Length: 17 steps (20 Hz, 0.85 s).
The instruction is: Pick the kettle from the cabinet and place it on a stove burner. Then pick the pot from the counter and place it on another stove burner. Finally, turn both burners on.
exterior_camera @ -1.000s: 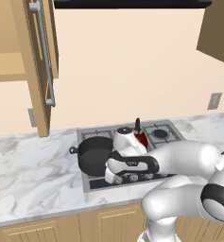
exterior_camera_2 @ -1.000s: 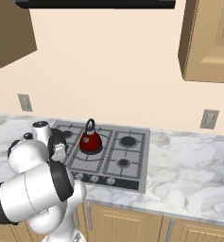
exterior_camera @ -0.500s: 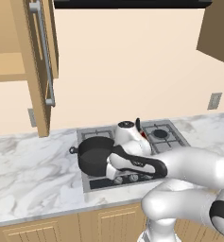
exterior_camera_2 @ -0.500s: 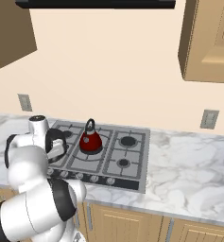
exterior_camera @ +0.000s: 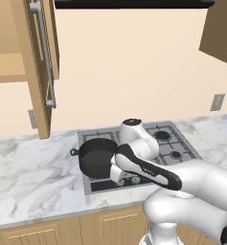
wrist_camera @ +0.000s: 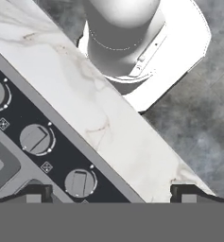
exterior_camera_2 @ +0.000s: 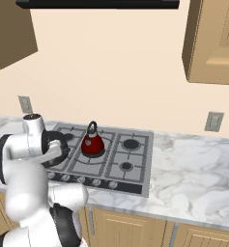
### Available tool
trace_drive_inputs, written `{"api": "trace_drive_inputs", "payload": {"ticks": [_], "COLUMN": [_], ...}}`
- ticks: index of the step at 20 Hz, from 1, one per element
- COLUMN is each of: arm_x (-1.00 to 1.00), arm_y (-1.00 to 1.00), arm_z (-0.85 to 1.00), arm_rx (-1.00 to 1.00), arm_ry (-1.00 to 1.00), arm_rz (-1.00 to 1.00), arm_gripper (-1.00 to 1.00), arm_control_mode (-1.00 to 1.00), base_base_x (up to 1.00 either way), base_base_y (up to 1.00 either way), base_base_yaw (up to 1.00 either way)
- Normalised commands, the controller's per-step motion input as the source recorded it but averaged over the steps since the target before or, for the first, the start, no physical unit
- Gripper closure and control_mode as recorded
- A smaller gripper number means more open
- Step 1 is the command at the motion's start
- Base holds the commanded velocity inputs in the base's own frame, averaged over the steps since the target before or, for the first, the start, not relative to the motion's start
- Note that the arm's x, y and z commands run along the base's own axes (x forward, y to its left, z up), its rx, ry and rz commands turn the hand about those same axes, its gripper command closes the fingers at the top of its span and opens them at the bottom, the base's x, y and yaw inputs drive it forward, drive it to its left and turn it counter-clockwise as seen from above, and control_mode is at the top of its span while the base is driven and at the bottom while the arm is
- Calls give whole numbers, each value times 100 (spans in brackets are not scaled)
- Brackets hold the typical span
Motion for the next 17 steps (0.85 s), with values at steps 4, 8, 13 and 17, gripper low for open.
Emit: {"api": "trace_drive_inputs", "payload": {"ticks": [4, 8, 13, 17], "arm_x": [-34, -37, -36, -32], "arm_y": [-6, -5, -3, -2], "arm_z": [26, 24, 17, 10], "arm_rx": [0, 0, 0, 0], "arm_ry": [0, 0, 0, 0], "arm_rz": [0, 0, 0, 0], "arm_gripper": [-100, -100, -100, -100], "arm_control_mode": [-100, -100, -100, -100], "base_base_x": [0, 0, 0, 0], "base_base_y": [0, 0, 0, 0], "base_base_yaw": [0, 0, 0, 0]}}
